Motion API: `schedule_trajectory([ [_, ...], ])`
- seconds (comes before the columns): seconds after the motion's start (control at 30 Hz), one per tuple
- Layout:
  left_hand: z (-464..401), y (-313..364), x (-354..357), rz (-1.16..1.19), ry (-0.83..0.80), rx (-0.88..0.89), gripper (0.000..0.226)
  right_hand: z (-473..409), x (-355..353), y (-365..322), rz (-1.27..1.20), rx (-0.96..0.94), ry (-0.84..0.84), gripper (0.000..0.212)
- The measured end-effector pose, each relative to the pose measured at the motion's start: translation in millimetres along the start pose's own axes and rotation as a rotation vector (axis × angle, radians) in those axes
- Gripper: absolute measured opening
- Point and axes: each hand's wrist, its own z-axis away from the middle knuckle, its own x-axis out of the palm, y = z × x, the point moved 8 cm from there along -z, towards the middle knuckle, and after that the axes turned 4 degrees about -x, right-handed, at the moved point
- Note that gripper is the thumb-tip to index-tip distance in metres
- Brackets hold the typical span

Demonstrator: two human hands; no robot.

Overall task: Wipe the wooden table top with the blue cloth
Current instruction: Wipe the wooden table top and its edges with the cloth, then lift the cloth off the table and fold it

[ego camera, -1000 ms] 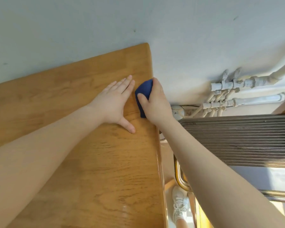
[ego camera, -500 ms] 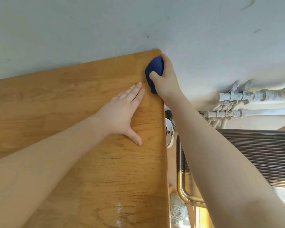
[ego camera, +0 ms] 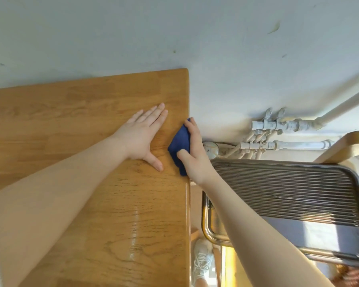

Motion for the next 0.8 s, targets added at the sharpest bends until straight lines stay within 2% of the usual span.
schedule_trajectory([
  [0.1,6.4,0.3,-5.1,-0.027,0.07,-0.054,0.141,-31.1,-10.5,-4.6,-0.063,0.033,0.046,0.063],
  [0.2,28.3,1.2,-5.4,0.032,0.159,-0.169,0.131,-43.5,-11.8,-4.1,0.102,0.03,0.113,0.059],
  [0.3,57.9,10.2,2.9,0.106,0.25,-0.213,0.112,-6.7,4.0,-0.6,0.242,0.048,0.053,0.067],
  [0.37,73.4,15.2,8.1,0.183,0.255,-0.207,0.102,30.0,12.5,3.7,0.329,0.053,0.032,0.07],
  [0.57,123.7,22.7,28.4,0.278,0.258,-0.157,0.093,124.9,40.0,3.9,0.416,0.064,0.016,0.071],
  [0.8,213.2,42.8,72.6,0.42,0.241,-0.004,0.075,232.6,68.4,3.1,0.467,0.222,0.075,0.066],
])
